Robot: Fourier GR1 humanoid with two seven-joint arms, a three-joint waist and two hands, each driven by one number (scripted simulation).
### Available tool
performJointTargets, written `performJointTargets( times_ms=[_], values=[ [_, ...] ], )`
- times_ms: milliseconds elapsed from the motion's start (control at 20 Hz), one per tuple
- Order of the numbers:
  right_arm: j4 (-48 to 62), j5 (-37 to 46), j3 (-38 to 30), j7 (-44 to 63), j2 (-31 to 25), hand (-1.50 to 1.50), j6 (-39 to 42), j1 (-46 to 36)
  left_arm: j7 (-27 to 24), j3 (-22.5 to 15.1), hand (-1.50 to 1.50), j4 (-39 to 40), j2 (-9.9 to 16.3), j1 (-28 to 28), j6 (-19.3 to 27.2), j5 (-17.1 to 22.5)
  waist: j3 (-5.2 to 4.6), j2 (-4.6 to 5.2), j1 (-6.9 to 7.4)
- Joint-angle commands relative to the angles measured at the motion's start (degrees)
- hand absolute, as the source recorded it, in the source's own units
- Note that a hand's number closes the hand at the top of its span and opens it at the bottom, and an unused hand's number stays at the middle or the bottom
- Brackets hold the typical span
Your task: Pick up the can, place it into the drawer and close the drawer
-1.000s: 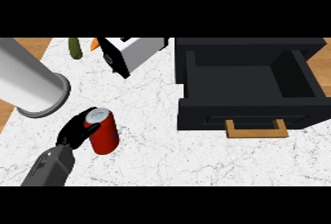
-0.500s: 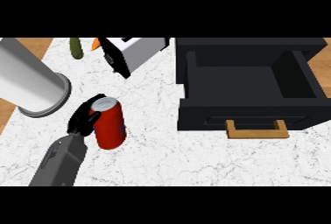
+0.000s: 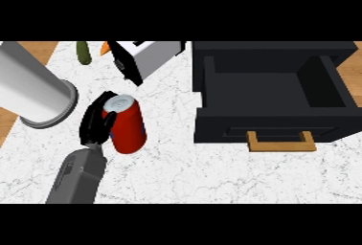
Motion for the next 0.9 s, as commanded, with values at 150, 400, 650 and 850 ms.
performJointTargets(
  times_ms=[150,400,650,850],
  values=[
    [-2.3,-1.5,0.1,-0.5,0.1,-1.5,-1.2,2.3,6.7,-5.8,1.5,-14.1,0.2,0.1,9.8,-2.0,0.0,0.02,-0.11],
    [1.2,0.2,1.8,-3.8,0.1,-1.5,-0.2,3.0,12.5,-7.7,1.5,-19.0,0.6,-3.0,14.1,-1.6,-0.01,0.13,-0.39],
    [0.8,-0.7,-1.2,0.4,-0.8,-1.5,-0.2,-1.0,21.9,-11.3,1.5,-27.6,0.2,-7.1,20.4,-3.7,-0.01,0.12,0.0],
    [0.1,0.3,1.2,-0.1,0.1,-1.5,-0.9,-0.5,23.1,-11.1,1.5,-21.9,0.4,-15.6,23.2,-5.7,-0.01,0.22,-0.43]
  ],
)
